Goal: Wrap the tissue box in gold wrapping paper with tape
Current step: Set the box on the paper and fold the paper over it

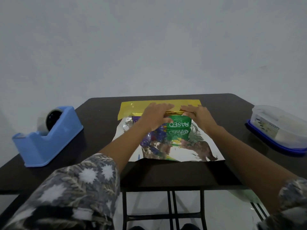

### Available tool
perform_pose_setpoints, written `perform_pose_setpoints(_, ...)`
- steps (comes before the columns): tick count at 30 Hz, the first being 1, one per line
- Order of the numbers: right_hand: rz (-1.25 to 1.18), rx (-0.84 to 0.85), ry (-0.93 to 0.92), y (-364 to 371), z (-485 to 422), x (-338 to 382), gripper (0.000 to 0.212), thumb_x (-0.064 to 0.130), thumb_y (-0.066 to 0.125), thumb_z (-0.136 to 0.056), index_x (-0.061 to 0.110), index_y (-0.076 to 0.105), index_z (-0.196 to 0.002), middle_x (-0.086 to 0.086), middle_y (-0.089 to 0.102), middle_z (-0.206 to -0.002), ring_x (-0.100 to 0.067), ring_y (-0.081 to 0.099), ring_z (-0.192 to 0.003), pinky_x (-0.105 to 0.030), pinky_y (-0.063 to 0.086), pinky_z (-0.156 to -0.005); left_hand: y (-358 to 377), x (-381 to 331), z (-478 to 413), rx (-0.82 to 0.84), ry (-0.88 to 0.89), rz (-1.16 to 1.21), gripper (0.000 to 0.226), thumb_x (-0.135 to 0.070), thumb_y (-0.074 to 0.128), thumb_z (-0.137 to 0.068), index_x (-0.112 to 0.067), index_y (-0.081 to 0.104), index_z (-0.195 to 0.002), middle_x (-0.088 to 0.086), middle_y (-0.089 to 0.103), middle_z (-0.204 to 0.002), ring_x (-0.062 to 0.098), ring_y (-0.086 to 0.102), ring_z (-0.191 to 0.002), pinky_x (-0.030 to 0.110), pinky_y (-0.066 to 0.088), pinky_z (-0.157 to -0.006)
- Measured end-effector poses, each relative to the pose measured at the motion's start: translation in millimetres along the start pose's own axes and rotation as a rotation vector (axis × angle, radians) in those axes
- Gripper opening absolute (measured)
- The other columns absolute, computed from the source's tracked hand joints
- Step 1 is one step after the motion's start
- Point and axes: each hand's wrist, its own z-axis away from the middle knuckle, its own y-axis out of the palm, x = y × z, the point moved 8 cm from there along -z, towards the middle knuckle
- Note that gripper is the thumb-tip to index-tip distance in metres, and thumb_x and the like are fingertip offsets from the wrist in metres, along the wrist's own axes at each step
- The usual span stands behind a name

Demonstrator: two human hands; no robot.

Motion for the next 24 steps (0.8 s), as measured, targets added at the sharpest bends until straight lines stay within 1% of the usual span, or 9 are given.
perform_pose_setpoints(2, 0.009, 0.013, 0.038, -0.3, 1.0, -4.3, 0.040, 0.024, 0.053, -0.095, 0.017, 0.051, -0.134, -0.007, 0.055, -0.135, -0.028, 0.041, -0.133, -0.040, 0.022, -0.112, 3.4, -9.7, -6.2, -0.032, 0.000, -0.029, 0.052, -0.035, 0.063, -0.087, -0.021, 0.049, -0.136, 0.004, 0.059, -0.130, 0.026, 0.053, -0.119, 0.036, 0.036, -0.098)
perform_pose_setpoints(4, -0.012, 0.030, 0.099, -2.2, 3.1, -10.0, 0.051, 0.032, 0.055, -0.093, 0.026, 0.041, -0.142, -0.012, 0.056, -0.131, -0.034, 0.044, -0.126, -0.045, 0.034, -0.105, 6.1, -10.3, -9.6, -0.053, -0.017, -0.046, 0.043, -0.032, 0.065, -0.086, -0.019, 0.057, -0.127, 0.004, 0.065, -0.118, 0.027, 0.058, -0.109, 0.035, 0.042, -0.088)
perform_pose_setpoints(6, 0.063, 0.062, 0.118, -3.1, 5.8, -12.3, 0.057, 0.036, 0.058, -0.090, 0.027, 0.038, -0.143, -0.009, 0.049, -0.140, -0.030, 0.038, -0.132, -0.043, 0.028, -0.110, 7.9, -8.1, -10.6, -0.069, -0.026, -0.017, 0.038, -0.030, 0.067, -0.085, -0.016, 0.060, -0.120, 0.003, 0.067, -0.114, 0.025, 0.060, -0.104, 0.035, 0.045, -0.087)
perform_pose_setpoints(8, 0.270, 0.051, 0.014, -4.7, 6.8, -6.0, 0.055, 0.038, 0.058, -0.089, 0.022, 0.044, -0.140, 0.000, 0.043, -0.146, -0.020, 0.031, -0.139, -0.037, 0.010, -0.117, 6.6, -10.6, -10.7, -0.093, -0.003, -0.008, 0.035, -0.030, 0.068, -0.084, -0.016, 0.062, -0.116, 0.000, 0.068, -0.111, 0.023, 0.061, -0.101, 0.034, 0.043, -0.088)
perform_pose_setpoints(11, 0.421, -0.005, -0.084, -7.9, 3.9, 0.5, 0.050, 0.039, 0.058, -0.088, 0.021, 0.052, -0.134, 0.004, 0.050, -0.140, -0.014, 0.034, -0.138, -0.038, 0.000, -0.117, 4.7, -12.9, -11.1, -0.116, 0.018, -0.033, 0.032, -0.031, 0.067, -0.085, -0.018, 0.062, -0.114, -0.002, 0.067, -0.111, 0.021, 0.061, -0.101, 0.034, 0.037, -0.092)
perform_pose_setpoints(17, 0.508, -0.051, -0.107, -9.3, 2.8, 5.6, 0.046, 0.040, 0.059, -0.086, 0.022, 0.059, -0.127, 0.004, 0.057, -0.133, -0.015, 0.040, -0.135, -0.039, -0.001, -0.116, 9.5, -11.7, -13.2, -0.076, 0.004, -0.075, 0.036, -0.034, 0.064, -0.087, -0.019, 0.059, -0.119, -0.003, 0.064, -0.119, 0.021, 0.058, -0.109, 0.036, 0.031, -0.099)
perform_pose_setpoints(20, 0.489, -0.072, -0.123, -10.3, 4.1, 8.0, 0.044, 0.038, 0.062, -0.084, 0.019, 0.062, -0.123, 0.001, 0.060, -0.129, -0.018, 0.045, -0.131, -0.041, 0.002, -0.116, 4.7, -8.6, -11.9, -0.107, -0.037, 0.028, 0.046, -0.051, 0.060, -0.084, -0.022, 0.062, -0.121, -0.002, 0.067, -0.116, 0.019, 0.060, -0.106, 0.037, 0.036, -0.099)
perform_pose_setpoints(22, 0.479, -0.079, -0.136, -10.4, 4.1, 8.8, 0.042, 0.036, 0.064, -0.083, 0.017, 0.064, -0.121, -0.002, 0.062, -0.127, -0.021, 0.047, -0.130, -0.043, 0.006, -0.116, -5.5, -3.5, -12.7, -0.181, -0.115, 0.146, 0.046, -0.056, 0.052, -0.087, -0.025, 0.067, -0.117, -0.001, 0.070, -0.113, 0.019, 0.062, -0.103, 0.036, 0.041, -0.096)
perform_pose_setpoints(24, 0.469, -0.065, -0.130, -9.5, 4.2, 7.9, 0.042, 0.036, 0.063, -0.084, 0.017, 0.064, -0.121, -0.001, 0.062, -0.127, -0.020, 0.047, -0.130, -0.043, 0.007, -0.117, -10.4, -2.1, -17.6, -0.195, -0.146, 0.176, 0.038, -0.051, 0.049, -0.091, -0.026, 0.071, -0.109, 0.000, 0.071, -0.109, 0.020, 0.065, -0.098, 0.033, 0.044, -0.088)
